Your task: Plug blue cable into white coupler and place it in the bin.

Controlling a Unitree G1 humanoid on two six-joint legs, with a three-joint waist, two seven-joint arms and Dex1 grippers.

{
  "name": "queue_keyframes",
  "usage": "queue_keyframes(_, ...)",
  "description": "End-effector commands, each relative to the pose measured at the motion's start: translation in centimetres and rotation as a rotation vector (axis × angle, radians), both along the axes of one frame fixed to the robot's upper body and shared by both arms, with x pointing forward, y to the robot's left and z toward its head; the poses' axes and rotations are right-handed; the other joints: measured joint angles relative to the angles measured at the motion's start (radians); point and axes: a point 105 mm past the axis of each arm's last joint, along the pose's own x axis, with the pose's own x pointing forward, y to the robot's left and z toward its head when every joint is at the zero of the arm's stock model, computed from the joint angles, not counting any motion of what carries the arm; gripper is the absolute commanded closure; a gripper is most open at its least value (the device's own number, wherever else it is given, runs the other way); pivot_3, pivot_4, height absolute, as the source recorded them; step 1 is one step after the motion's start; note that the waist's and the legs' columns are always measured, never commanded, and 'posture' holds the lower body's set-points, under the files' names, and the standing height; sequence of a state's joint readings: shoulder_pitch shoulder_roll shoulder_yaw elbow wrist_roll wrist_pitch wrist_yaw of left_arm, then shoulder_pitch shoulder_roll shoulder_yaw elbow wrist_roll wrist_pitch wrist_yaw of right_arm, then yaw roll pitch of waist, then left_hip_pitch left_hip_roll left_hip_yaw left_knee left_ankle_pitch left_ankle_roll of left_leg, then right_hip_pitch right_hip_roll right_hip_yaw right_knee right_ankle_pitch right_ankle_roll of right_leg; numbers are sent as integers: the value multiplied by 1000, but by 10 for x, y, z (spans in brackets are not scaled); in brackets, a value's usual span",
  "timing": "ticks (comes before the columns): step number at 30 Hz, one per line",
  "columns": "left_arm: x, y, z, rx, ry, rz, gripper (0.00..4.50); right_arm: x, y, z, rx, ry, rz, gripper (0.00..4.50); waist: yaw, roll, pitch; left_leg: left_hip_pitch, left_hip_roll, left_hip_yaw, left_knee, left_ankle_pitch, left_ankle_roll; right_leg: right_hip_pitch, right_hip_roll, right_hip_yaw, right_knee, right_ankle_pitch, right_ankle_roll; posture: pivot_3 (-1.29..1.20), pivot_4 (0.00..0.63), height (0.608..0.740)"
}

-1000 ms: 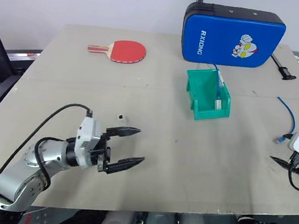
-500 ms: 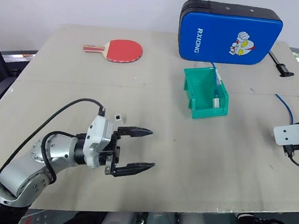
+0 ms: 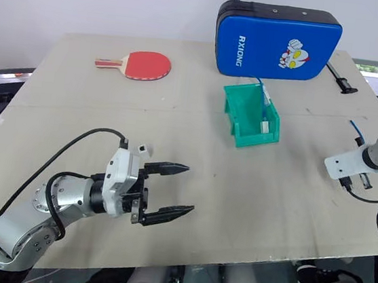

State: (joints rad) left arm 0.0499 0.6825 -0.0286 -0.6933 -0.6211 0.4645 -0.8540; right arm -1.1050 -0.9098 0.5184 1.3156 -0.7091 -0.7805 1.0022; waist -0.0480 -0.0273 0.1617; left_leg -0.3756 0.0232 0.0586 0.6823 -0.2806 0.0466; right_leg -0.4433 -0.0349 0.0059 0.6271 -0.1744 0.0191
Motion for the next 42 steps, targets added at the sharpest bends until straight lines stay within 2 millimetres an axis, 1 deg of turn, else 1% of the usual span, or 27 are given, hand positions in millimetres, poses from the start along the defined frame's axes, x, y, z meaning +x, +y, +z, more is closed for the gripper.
queue_keyframes(1,4,8,2,7,-38,37,0,11,55,28,313,61,-3,4453,-1,1,0,0,1,0,0,0,0,0,1,0,0,1,0,0,150,731)
queue_keyframes(2,8,12,-2,17,-40,64,0,6,78,35,355,118,18,4453,0,1,1,1,2,0,0,0,0,0,2,1,0,2,-1,0,150,731)
queue_keyframes(3,12,16,-6,28,-46,87,0,-3,102,39,390,174,53,4453,7,2,1,0,4,-2,-1,0,0,0,2,0,1,3,1,0,150,731)
queue_keyframes(4,15,18,-10,39,-56,103,0,-12,124,38,411,207,72,4453,12,4,1,-1,6,-4,-1,0,0,-1,2,-1,1,4,2,0,150,731)
queue_keyframes(5,18,20,-14,58,-69,114,0,-19,147,34,424,225,95,4453,14,5,0,-2,7,-7,-1,0,0,-1,2,-4,2,4,2,0,150,731)
queue_keyframes(7,26,21,-18,75,-93,131,0,-27,188,18,427,226,134,4453,21,6,0,-4,8,-9,-1,0,0,-3,3,-10,2,4,2,0,150,731)
queue_keyframes(8,30,20,-19,81,-102,137,0,-30,203,11,428,229,145,4453,26,6,0,-4,9,-9,-1,0,0,-3,4,-11,2,4,2,0,150,731)
queue_keyframes(10,37,20,-20,94,-116,141,0,-32,222,-3,414,236,157,4453,38,7,1,-5,8,-10,-1,0,0,-3,5,-13,3,2,-2,0,150,731)
queue_keyframes(13,47,22,-22,131,-139,172,0,-29,238,-20,397,233,151,4453,49,6,0,-6,7,-10,-1,0,-1,-3,3,-14,1,1,-3,0,150,731)
queue_keyframes(15,48,22,-24,142,-140,167,0,-31,240,-29,370,256,164,4453,42,1,-3,-5,6,-8,1,1,-1,-2,1,-13,0,1,-3,0,150,731)
queue_keyframes(17,49,22,-27,154,-137,169,0,-29,238,-34,377,265,149,4453,31,-2,-6,-4,5,-7,1,1,-1,0,0,-12,0,1,-3,0,150,731)
queue_keyframes(18,49,21,-28,154,-135,169,0,-30,236,-35,396,276,137,3702,30,-2,-6,-3,5,-6,1,1,-1,0,0,-11,0,2,-2,0,150,731)
queue_keyframes(19,48,20,-28,151,-132,168,0,-29,235,-33,427,278,120,3360,31,-2,-6,-2,5,-6,1,1,-1,1,0,-11,0,2,-2,0,150,731)
queue_keyframes(21,46,17,-29,144,-119,160,0,-29,232,-20,525,252,96,2411,38,-2,-6,-1,5,-7,1,1,-1,2,0,-11,0,2,-2,0,150,731)
queue_keyframes(23,45,14,-31,143,-108,149,0,-34,227,-3,650,233,69,1451,47,-2,-6,-2,5,-10,1,1,-1,2,0,-13,0,2,-3,0,150,731)
queue_keyframes(24,45,14,-32,146,-96,141,0,-40,225,9,742,219,67,951,54,-2,-6,-4,5,-11,1,1,-1,1,0,-14,0,2,-4,0,150,731)
queue_keyframes(25,45,13,-33,147,-86,131,0,-45,221,20,824,203,59,591,57,-1,-6,-6,5,-11,1,1,-1,-1,0,-15,0,2,-4,0,150,731)
queue_keyframes(26,46,13,-33,142,-74,122,0,-51,214,28,889,181,38,40,59,0,-5,-8,5,-10,1,1,-1,-3,0,-14,0,2,-3,0,150,731)
queue_keyframes(29,50,9,-33,134,-45,96,0,-67,196,43,1027,98,-24,40,62,2,-3,-10,4,-11,1,0,-1,-4,0,-14,-1,4,0,0,150,731)
queue_keyframes(32,55,5,-33,136,-20,74,0,-82,180,47,1128,-4,-107,40,64,2,-4,-10,3,-12,1,0,-1,-3,0,-15,-2,2,-1,0,150,731)
queue_keyframes(34,58,3,-34,150,-11,63,0,-94,172,41,1140,-41,-145,40,62,2,-4,-10,2,-11,1,0,-1,-3,-1,-14,-2,0,1,0,150,731)
queue_keyframes(37,64,-1,-42,186,13,52,0,-114,162,34,1182,-107,-221,40,62,2,-3,-9,1,-11,1,0,-1,-3,0,-14,-1,-1,2,0,150,731)
queue_keyframes(39,68,-5,-44,193,15,47,0,-123,157,31,1193,-136,-257,40,55,2,-3,-8,1,-10,1,0,-1,-3,0,-13,-1,-1,2,0,150,731)
queue_keyframes(42,75,-14,-51,214,10,33,0,-136,150,27,1203,-156,-316,40,60,2,-4,-7,0,-10,1,0,-1,-2,1,-12,0,-1,3,0,150,731)
